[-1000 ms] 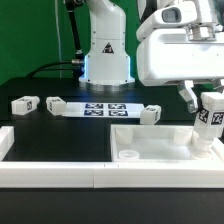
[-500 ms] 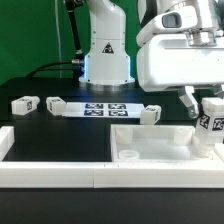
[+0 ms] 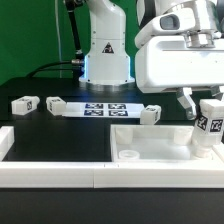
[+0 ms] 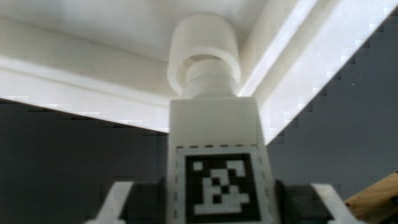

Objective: Assemble square table

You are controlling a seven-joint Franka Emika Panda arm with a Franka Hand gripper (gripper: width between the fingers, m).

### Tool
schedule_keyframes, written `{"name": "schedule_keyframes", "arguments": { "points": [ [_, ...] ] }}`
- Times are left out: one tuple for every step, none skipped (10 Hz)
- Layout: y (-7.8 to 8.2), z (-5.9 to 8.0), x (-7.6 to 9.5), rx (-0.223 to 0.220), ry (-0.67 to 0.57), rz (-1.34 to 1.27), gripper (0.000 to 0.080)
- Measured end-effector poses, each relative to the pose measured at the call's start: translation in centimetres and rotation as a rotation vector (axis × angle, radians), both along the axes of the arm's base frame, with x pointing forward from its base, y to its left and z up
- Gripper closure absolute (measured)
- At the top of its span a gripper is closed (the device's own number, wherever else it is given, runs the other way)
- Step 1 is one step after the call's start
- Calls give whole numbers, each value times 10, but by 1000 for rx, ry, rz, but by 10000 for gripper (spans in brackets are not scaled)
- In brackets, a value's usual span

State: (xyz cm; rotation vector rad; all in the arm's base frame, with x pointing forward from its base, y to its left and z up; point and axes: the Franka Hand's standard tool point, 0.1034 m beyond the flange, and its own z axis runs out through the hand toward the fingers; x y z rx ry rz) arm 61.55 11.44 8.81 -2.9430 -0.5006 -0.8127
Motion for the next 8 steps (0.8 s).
{"name": "schedule_keyframes", "arguments": {
  "points": [
    [0, 0, -1, 0, 1, 0, 509],
    [-2, -1, -2, -3, 4, 1, 509],
    [-2, -3, -3, -3, 7, 0, 509],
    [-2, -6, -4, -3, 10, 0, 509],
    [-2, -9, -5, -2, 10, 0, 509],
    [0, -14, -6, -2, 16, 2, 509],
    [0, -14, -5, -1, 7, 1, 509],
    [-1, -15, -5, -1, 2, 0, 509]
  ]
}}
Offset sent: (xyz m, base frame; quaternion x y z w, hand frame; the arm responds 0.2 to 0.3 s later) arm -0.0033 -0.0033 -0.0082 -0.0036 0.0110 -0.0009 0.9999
